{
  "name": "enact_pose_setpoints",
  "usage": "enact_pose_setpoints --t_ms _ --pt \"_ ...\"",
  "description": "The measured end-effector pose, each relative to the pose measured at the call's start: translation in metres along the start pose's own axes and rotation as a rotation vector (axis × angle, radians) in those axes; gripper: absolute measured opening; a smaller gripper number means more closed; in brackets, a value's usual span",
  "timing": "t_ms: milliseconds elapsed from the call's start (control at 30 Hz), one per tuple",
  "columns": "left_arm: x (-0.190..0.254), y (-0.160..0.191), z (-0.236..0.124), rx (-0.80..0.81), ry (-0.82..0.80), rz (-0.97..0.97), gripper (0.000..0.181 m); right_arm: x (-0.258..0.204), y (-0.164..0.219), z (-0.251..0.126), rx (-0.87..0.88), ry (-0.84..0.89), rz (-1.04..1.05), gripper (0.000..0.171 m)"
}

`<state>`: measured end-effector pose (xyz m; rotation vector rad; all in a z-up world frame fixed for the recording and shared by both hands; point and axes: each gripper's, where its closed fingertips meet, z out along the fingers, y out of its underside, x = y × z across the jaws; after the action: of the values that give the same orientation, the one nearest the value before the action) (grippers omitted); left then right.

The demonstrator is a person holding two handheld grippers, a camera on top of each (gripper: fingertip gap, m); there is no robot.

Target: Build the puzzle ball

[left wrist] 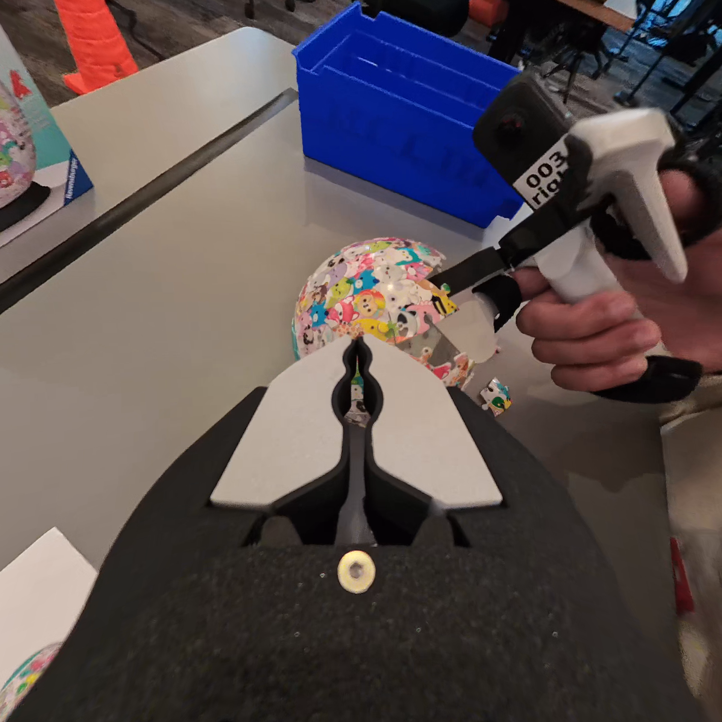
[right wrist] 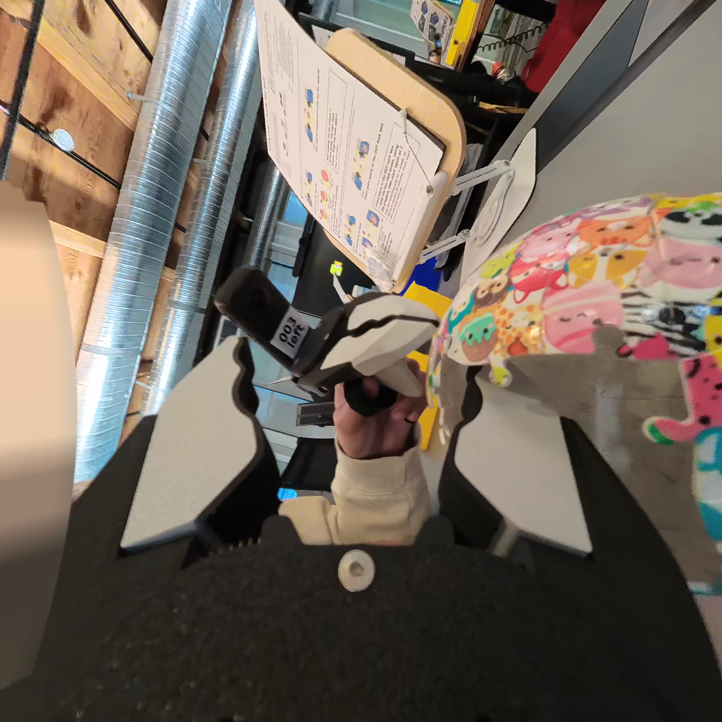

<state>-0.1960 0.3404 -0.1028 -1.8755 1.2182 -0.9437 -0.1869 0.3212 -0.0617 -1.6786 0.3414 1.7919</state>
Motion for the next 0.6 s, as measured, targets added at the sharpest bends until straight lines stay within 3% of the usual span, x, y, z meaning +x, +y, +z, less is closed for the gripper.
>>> enact_pose_setpoints --t_ms 300,600 --pt "0.009 0.005 0.002 0.060 0.109 -0.011 0.000 0.000 0.001 0.010 -0.023 -0.030 0.097 0.103" --pt "0.008 0.007 0.004 0.065 0.098 0.000 0.000 -0.004 0.001 0.015 -0.031 -0.067 0.099 0.103"
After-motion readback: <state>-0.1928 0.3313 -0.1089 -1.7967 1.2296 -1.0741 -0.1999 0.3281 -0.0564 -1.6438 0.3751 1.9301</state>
